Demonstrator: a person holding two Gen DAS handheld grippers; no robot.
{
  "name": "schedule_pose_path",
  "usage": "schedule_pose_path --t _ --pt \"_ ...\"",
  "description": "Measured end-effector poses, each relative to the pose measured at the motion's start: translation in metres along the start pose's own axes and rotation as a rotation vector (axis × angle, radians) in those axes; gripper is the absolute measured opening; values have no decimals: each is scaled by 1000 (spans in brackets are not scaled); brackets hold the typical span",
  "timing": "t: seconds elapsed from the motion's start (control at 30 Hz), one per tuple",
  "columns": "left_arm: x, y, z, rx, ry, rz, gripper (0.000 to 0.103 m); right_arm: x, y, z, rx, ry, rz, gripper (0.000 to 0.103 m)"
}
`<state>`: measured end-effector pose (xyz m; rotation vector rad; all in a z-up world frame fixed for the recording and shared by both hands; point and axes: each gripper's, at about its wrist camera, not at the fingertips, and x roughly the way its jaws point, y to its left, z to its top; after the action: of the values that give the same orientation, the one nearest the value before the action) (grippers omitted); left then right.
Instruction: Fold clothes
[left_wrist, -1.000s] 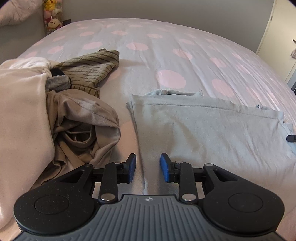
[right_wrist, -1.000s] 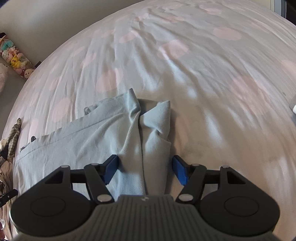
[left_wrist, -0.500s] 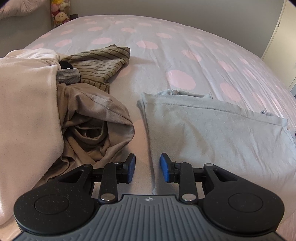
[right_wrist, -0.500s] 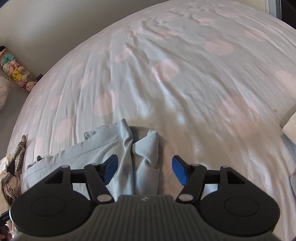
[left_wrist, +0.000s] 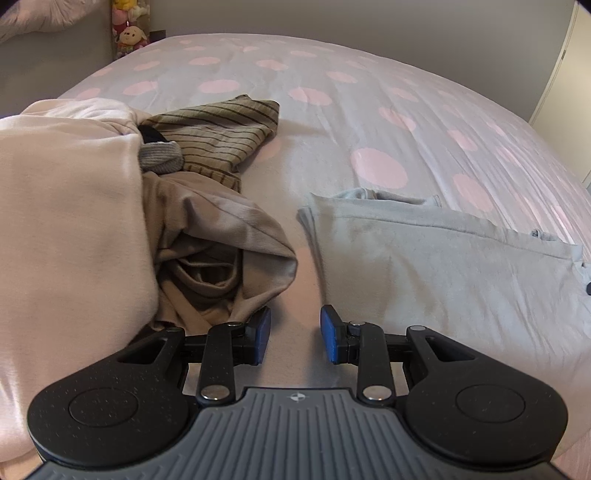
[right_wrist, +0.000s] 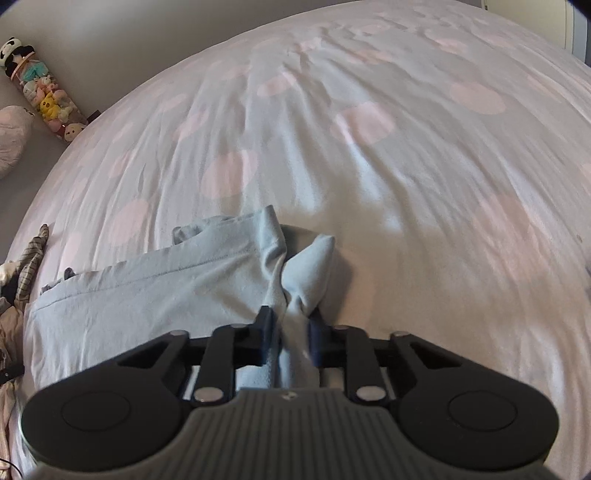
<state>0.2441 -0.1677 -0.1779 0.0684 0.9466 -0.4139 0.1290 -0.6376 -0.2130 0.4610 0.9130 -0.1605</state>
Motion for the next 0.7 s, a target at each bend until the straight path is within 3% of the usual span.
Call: schedule_pose_path --t 0.37,0.7 --pt "-21 5 2 31 -59 -8 28 -51 82 27 -135 3 22 11" --pt "-36 31 3 -75 -115 -75 28 -69 196 40 -187 32 185 10"
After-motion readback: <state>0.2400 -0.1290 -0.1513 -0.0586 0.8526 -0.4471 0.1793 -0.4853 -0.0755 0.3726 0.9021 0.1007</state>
